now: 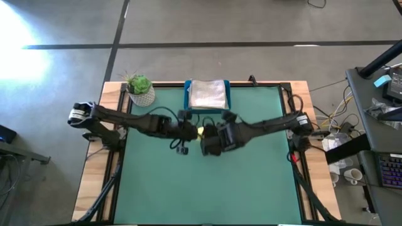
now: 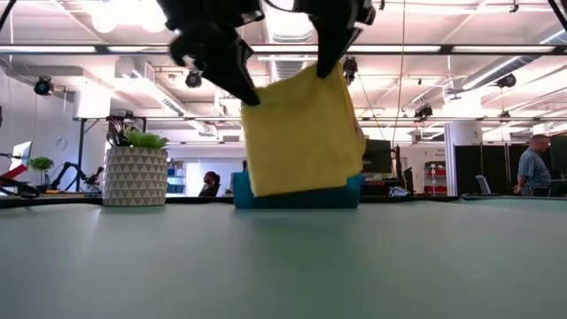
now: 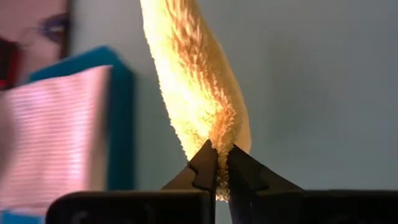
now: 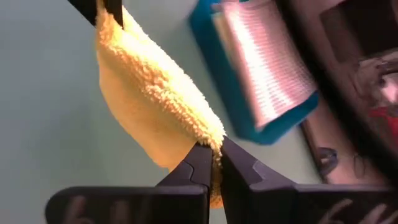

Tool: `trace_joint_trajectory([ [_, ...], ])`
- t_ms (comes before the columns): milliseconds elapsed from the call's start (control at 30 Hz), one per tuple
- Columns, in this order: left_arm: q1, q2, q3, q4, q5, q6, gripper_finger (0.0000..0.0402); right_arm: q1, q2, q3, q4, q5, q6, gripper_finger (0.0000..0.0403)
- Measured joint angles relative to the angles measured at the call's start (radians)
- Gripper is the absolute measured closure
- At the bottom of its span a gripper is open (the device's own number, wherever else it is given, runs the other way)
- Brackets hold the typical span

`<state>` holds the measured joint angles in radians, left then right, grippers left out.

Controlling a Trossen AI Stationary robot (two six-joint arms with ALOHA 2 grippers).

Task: Fold microfiber towels
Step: Put the folded yellow microfiber towel into the blue bin

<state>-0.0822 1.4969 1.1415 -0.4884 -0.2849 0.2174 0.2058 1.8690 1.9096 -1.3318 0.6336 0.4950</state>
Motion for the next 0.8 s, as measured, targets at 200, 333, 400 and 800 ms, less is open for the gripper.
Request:
trace_joint_trajectory([
  [200, 0.119, -0.007, 0.074, 0.0, -0.065, 0.137, 0.04, -0.149, -0.007, 0.0, 0.036, 0.006, -0.152, 0.0394],
  [333, 0.211, -0.003, 0.13, 0.001, -0.065, 0.215, 0.04, -0.251, -0.025, 0.001, 0.102, 0.015, -0.266, 0.0394],
  [400, 0.255, -0.001, 0.149, 0.005, -0.065, 0.24, 0.04, -0.302, -0.035, 0.001, 0.144, 0.015, -0.326, 0.0394],
  [800, 0.502, 0.052, 0.203, 0.16, -0.037, 0.369, 0.04, -0.568, -0.051, 0.035, 0.455, -0.082, -0.653, 0.0394],
])
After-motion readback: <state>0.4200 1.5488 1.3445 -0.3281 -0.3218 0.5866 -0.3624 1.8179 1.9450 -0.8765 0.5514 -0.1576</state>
